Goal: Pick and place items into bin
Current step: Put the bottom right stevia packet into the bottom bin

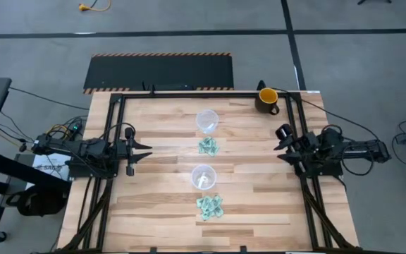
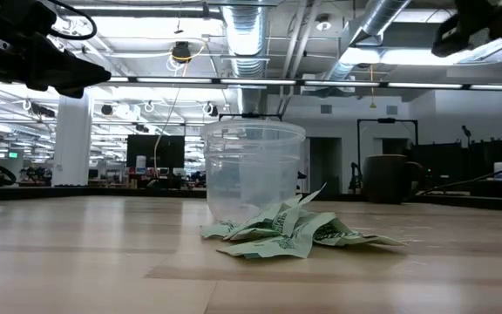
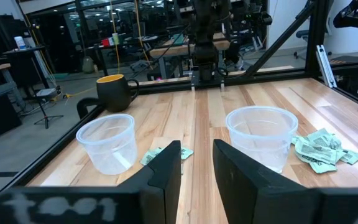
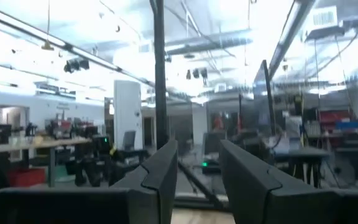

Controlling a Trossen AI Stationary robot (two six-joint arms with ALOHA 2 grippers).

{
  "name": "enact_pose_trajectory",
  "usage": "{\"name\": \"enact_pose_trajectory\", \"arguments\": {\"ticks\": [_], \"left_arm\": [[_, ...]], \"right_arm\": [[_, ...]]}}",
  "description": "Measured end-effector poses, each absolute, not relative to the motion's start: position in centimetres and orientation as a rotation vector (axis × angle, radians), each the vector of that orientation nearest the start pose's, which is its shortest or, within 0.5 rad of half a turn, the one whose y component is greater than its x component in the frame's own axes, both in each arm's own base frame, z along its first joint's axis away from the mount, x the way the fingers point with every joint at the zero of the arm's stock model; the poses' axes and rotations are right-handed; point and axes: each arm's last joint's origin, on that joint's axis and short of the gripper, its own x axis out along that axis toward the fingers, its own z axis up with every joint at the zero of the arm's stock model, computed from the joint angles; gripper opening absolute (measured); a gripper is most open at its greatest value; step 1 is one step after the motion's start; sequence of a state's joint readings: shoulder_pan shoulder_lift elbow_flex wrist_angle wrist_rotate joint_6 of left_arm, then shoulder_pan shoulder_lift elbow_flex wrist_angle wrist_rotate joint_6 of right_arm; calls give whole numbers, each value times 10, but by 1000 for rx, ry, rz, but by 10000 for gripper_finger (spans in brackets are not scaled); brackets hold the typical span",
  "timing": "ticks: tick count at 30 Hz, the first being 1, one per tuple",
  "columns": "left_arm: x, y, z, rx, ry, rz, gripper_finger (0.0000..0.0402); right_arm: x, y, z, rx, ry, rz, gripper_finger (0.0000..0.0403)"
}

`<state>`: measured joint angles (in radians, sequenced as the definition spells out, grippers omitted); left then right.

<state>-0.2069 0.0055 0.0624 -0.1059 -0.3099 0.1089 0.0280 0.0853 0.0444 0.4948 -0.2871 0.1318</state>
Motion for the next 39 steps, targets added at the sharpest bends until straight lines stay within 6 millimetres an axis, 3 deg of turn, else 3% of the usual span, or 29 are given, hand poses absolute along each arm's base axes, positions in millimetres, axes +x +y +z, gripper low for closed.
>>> {"name": "enact_pose_trajectory", "arguments": {"ticks": [13,19,22,30,39], "left_arm": [[92,-10,174,121,53,100,84],[92,-10,174,122,54,101,84],[92,-10,174,122,54,100,84],[92,-10,174,122,54,100,84],[92,-10,174,122,54,100,84]], "right_arm": [[87,10,223,131,-482,345,113],[84,3,232,112,-601,103,113],[87,3,241,37,-591,73,113],[138,5,258,-104,-208,64,113],[188,4,249,-129,85,-4,113]]}}
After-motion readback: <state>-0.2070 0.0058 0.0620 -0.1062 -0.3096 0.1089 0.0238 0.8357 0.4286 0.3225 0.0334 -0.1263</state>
